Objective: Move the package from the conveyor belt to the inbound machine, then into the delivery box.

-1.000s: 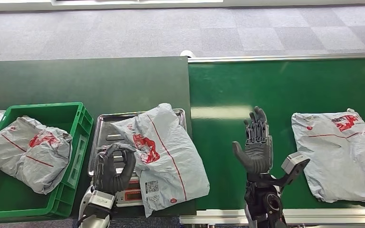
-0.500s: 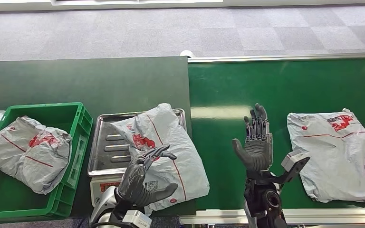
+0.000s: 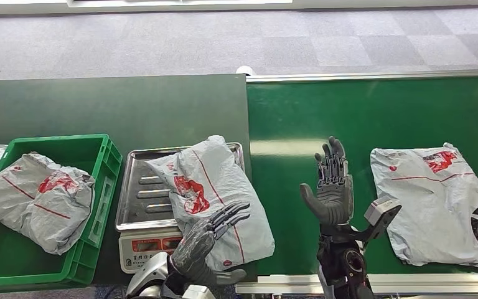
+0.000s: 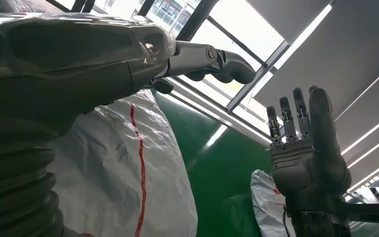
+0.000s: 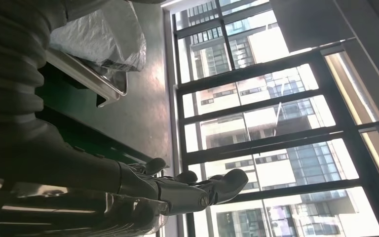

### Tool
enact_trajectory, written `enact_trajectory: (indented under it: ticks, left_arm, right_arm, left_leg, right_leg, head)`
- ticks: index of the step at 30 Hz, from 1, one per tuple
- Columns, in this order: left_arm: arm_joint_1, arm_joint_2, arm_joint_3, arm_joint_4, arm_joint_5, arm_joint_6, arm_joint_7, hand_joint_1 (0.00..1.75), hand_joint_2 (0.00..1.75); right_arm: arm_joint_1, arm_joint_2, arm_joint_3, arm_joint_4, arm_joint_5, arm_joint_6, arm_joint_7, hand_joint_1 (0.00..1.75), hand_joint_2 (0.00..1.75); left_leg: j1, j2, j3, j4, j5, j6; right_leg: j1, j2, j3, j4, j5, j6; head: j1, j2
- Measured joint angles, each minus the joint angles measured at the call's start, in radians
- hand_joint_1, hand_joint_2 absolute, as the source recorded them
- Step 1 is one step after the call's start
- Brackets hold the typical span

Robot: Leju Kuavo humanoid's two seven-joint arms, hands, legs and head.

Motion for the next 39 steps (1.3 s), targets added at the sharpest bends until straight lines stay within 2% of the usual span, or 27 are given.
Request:
enact_trajectory:
  ticks: [5,8,22,24,26,28,31,35,39]
  left_arm:
    - [-0.023,-0.005,0.009,0.070,-0.087,0.027,0.174,0.00,1.75]
    - [-0.037,-0.014,0.033,0.116,-0.123,0.063,0.251,0.00,1.75]
    - [-0.075,-0.059,0.117,0.210,-0.275,0.195,0.455,0.00,1.75]
    - [-0.076,-0.065,0.130,0.217,-0.267,0.195,0.445,0.31,1.75]
    - [-0.075,-0.070,0.143,0.222,-0.247,0.197,0.423,1.07,1.75]
    - [-0.073,-0.074,0.156,0.227,-0.228,0.209,0.398,1.55,1.75]
    - [-0.069,-0.076,0.168,0.232,-0.216,0.249,0.370,1.64,1.75]
    - [-0.058,-0.078,0.173,0.236,-0.214,0.303,0.348,1.62,1.75]
    - [-0.056,-0.079,0.173,0.236,-0.213,0.312,0.345,1.62,1.75]
  right_arm:
    - [0.012,0.000,0.000,0.000,0.005,-0.004,0.001,0.00,1.75]
    - [0.021,0.002,-0.002,0.000,0.017,-0.008,0.005,0.00,1.75]
    - [0.035,0.015,-0.014,-0.006,0.050,-0.012,0.015,0.00,1.75]
    - [0.035,0.016,-0.016,-0.006,0.052,-0.014,0.015,0.00,1.75]
    - [0.035,0.016,-0.018,-0.006,0.053,-0.015,0.015,0.00,1.75]
    - [0.035,0.016,-0.020,-0.005,0.054,-0.016,0.013,0.00,1.75]
    - [0.035,0.016,-0.021,-0.005,0.053,-0.016,0.008,0.00,1.75]
    - [0.034,0.016,-0.022,-0.004,0.049,-0.016,0.003,0.00,1.75]
    - [0.034,0.016,-0.022,-0.004,0.048,-0.017,0.002,0.00,1.75]
  left_leg:
    - [0.000,0.000,0.000,0.000,0.000,0.000]
    - [0.000,0.001,0.000,0.000,0.000,0.000]
    - [0.000,0.001,0.004,0.000,0.000,0.000]
    - [0.000,0.001,0.005,0.000,0.000,0.000]
    - [0.000,0.001,0.006,-0.001,0.000,0.000]
    - [0.000,0.001,0.006,-0.001,0.000,0.000]
    - [0.000,0.001,0.006,-0.001,0.000,0.000]
    - [0.000,0.001,0.006,-0.001,0.000,0.000]
    - [0.000,0.001,0.006,-0.001,0.000,0.000]
  right_leg:
    - [0.000,0.000,0.000,0.000,0.000,0.000]
    - [0.000,0.000,0.000,0.000,0.000,0.000]
    - [0.000,0.000,0.004,0.000,0.000,0.000]
    - [0.000,0.000,0.005,0.000,0.000,0.000]
    - [0.000,0.000,0.005,0.000,0.000,0.000]
    - [0.000,0.000,0.006,0.000,0.000,0.000]
    - [0.000,0.000,0.006,0.000,0.000,0.000]
    - [0.000,0.000,0.006,0.000,0.000,0.000]
    - [0.000,0.000,0.006,0.000,0.000,0.000]
  head:
    - [0.000,0.000]
    - [0.000,0.000]
    - [0.000,0.000]
    - [0.000,0.000]
    - [0.000,0.000]
    - [0.000,0.000]
    - [0.000,0.000]
    - [0.000,0.000]
    - [0.000,0.000]
